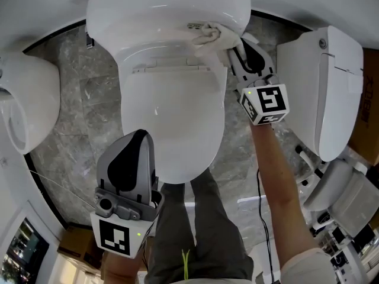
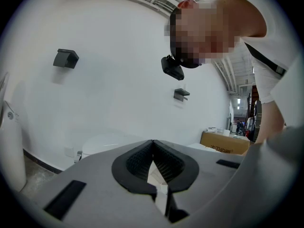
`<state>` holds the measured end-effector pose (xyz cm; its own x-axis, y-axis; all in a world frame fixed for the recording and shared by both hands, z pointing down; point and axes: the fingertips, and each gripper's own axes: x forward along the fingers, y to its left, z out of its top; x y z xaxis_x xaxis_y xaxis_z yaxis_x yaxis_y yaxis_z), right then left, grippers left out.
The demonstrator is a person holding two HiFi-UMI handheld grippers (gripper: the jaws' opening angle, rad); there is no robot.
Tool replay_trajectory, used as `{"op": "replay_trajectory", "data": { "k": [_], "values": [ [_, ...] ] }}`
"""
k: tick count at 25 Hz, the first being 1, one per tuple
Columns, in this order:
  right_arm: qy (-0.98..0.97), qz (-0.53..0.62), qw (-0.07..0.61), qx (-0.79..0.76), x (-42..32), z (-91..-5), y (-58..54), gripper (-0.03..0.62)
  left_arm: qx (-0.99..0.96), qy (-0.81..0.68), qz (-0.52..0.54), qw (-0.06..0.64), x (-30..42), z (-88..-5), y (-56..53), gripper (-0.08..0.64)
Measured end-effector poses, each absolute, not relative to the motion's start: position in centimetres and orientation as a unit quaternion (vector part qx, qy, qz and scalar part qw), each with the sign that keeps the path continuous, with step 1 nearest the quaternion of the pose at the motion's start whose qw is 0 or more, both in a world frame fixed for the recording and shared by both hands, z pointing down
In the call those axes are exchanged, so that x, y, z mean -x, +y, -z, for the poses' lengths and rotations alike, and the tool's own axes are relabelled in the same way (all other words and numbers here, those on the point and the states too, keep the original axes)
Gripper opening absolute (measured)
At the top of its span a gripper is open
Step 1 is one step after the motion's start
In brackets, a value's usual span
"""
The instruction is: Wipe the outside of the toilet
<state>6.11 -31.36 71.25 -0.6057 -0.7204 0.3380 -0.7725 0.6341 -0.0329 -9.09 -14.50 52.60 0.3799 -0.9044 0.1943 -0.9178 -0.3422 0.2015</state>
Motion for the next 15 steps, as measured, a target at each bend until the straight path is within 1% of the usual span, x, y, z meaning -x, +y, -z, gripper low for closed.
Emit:
{"op": "replay_trajectory", "data": {
  "k": [5, 9, 15],
  "values": [
    [-0.880, -0.096, 0.156, -0.437, -8.2, -71.5, -30.7, 0.115, -0.822, -0.553, -0.023, 0.136, 8.8, -51.9, -13.9, 0.017],
    [-0.865, -0.102, 0.156, -0.465, -10.2, -69.9, -29.8, 0.115, -0.825, -0.549, -0.017, 0.135, 8.3, -50.4, -13.4, 0.017],
    [-0.846, -0.151, 0.099, -0.502, -13.4, -65.2, -28.5, 0.115, -0.833, -0.537, -0.008, 0.130, 7.7, -47.5, -13.0, 0.018]
  ]
}}
